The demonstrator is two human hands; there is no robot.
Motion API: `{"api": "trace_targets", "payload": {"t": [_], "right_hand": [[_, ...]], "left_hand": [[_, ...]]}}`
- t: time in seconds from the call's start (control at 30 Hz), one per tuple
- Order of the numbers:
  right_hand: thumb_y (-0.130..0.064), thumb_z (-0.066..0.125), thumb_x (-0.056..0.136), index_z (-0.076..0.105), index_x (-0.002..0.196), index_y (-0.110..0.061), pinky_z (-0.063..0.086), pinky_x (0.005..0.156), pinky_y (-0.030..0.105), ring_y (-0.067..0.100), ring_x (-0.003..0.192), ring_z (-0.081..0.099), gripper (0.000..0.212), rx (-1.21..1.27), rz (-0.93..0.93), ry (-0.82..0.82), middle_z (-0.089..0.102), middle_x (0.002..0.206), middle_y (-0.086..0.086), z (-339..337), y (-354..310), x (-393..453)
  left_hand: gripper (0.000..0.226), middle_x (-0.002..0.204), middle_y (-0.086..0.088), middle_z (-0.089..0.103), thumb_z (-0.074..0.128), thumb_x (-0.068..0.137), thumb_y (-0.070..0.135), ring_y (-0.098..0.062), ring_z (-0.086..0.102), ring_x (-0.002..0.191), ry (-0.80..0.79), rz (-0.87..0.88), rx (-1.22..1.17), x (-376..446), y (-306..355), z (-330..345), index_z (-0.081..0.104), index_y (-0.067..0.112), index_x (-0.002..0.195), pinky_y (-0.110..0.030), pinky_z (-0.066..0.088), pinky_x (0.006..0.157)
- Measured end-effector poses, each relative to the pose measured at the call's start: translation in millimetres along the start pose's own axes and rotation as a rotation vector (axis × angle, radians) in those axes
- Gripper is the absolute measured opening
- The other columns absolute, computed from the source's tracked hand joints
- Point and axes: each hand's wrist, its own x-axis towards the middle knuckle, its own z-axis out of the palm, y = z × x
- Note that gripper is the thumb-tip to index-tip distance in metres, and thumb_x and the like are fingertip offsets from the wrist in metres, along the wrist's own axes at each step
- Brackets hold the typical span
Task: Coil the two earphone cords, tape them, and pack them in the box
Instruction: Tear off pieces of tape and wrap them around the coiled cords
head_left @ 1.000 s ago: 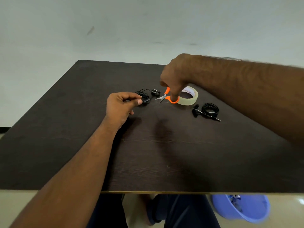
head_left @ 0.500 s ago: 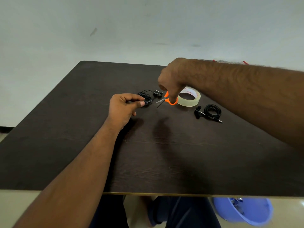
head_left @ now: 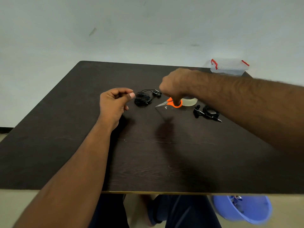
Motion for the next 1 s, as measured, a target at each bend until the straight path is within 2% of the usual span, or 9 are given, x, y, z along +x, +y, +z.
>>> {"api": "trace_targets", "payload": {"t": [0.23,0.3,0.4,0.57,0.63,0.73,0.8,0.87,1.0], "right_hand": [[-0.022,0.062,0.083,0.059,0.098,-0.012,0.047,0.061,0.033,0.029,0.083,0.061,0.018,0.243,0.093,0.010,0.050,0.080,0.001,28,-28,-32],[-0.021,0.057,0.088,0.053,0.089,-0.012,0.048,0.065,0.034,0.027,0.083,0.059,0.010,0.308,0.084,-0.053,0.048,0.081,0.001,39,-42,-41],[-0.018,0.044,0.097,0.038,0.079,-0.013,0.049,0.073,0.038,0.024,0.076,0.048,0.020,0.351,0.084,-0.109,0.041,0.076,0.000,47,-54,-53],[-0.038,0.049,0.096,0.052,0.092,-0.013,0.048,0.067,0.035,0.026,0.083,0.056,0.026,0.471,0.209,0.109,0.040,0.072,-0.002,50,-51,-58],[-0.045,0.058,0.090,0.066,0.097,-0.021,0.048,0.067,0.031,0.018,0.083,0.059,0.026,0.840,0.251,0.386,0.059,0.082,-0.003,59,-52,-51],[-0.022,0.075,0.081,0.067,0.114,-0.027,0.047,0.079,0.015,-0.001,0.092,0.061,0.035,1.583,0.083,0.722,0.067,0.109,-0.012,68,-54,-31],[-0.014,0.077,0.078,0.059,0.126,-0.024,0.041,0.093,0.010,-0.006,0.112,0.055,0.052,1.738,-0.066,0.720,0.062,0.121,-0.013,71,-55,-17],[-0.008,0.077,0.077,0.058,0.127,-0.017,0.042,0.097,0.013,-0.002,0.115,0.057,0.054,1.813,-0.142,0.637,0.065,0.119,-0.005,71,-59,-2],[-0.003,0.078,0.074,0.073,0.096,-0.009,0.055,0.080,0.023,0.011,0.080,0.069,0.023,1.926,-0.039,0.630,0.073,0.080,0.003,72,-60,20]], "left_hand": [[0.007,0.071,-0.003,0.066,0.073,0.081,0.007,-0.003,0.051,0.044,-0.026,0.000,0.030,-2,0,3,0.071,0.005,0.087,-0.015,0.037,0.039],[0.006,0.069,-0.001,0.065,0.073,0.081,0.007,-0.003,0.052,0.044,-0.034,-0.004,0.026,-3,0,4,0.071,0.006,0.087,-0.014,0.036,0.039],[0.005,0.066,-0.001,0.063,0.072,0.082,0.004,-0.002,0.052,0.044,-0.070,0.002,0.039,-5,1,7,0.070,0.005,0.086,-0.013,0.035,0.038],[0.012,0.067,-0.002,0.060,0.072,0.081,0.003,-0.002,0.052,0.045,-0.155,0.008,0.031,-7,3,7,0.069,0.002,0.093,-0.013,0.035,0.038],[0.019,0.072,-0.004,0.061,0.073,0.080,0.002,-0.001,0.052,0.045,-0.214,-0.004,0.020,-8,4,7,0.068,0.002,0.098,-0.015,0.036,0.039],[0.035,0.074,-0.006,0.062,0.075,0.077,0.000,-0.003,0.049,0.046,-0.307,-0.003,-0.025,-6,4,7,0.065,0.005,0.110,-0.018,0.036,0.040],[0.048,0.072,-0.004,0.061,0.077,0.074,0.002,-0.007,0.048,0.049,-0.334,0.011,-0.013,-4,2,5,0.060,0.010,0.118,-0.020,0.037,0.041],[0.059,0.070,-0.001,0.058,0.080,0.072,0.002,-0.007,0.048,0.052,-0.337,0.030,0.004,-3,1,4,0.054,0.014,0.124,-0.018,0.039,0.045],[0.070,0.069,-0.003,0.057,0.081,0.068,-0.003,-0.001,0.051,0.050,-0.352,0.028,0.004,1,2,3,0.049,0.015,0.128,-0.013,0.041,0.049]]}}
